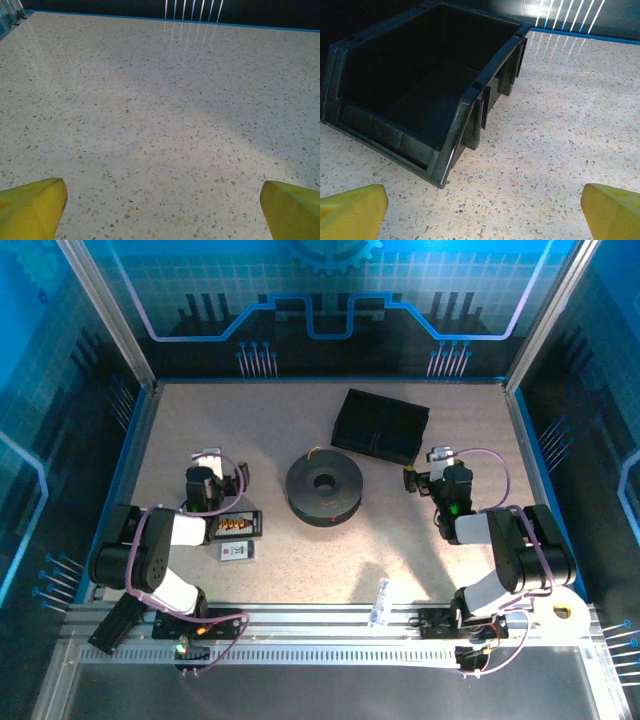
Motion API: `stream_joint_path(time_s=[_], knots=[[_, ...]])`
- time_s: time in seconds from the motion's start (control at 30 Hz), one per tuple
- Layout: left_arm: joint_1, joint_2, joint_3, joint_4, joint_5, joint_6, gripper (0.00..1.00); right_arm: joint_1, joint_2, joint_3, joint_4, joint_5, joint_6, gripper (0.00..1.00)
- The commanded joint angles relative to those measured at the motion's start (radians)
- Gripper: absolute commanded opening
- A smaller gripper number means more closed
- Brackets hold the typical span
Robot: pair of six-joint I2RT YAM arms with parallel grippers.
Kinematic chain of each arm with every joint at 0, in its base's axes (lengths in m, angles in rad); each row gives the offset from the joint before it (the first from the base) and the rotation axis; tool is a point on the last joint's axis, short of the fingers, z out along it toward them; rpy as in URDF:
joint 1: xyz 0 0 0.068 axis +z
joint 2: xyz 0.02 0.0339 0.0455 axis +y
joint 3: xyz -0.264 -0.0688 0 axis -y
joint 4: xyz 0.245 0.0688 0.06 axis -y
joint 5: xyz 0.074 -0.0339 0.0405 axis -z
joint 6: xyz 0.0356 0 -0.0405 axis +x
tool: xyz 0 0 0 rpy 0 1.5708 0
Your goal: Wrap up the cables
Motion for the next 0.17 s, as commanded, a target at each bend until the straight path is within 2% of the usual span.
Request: stream_joint_path(time_s=[0.0,0.13], knots=[[-0.001,-0.001,0.014,0.034,0.006,0.017,0.99,-0.007,0.007,0.016,0.043,-0.003,-0.009,1.00],[-0.001,-0.001,0.014,0.034,0.006,0.017,0.99,0.001,0.004,0.002,0.070,0.001,-0.021,1.00]])
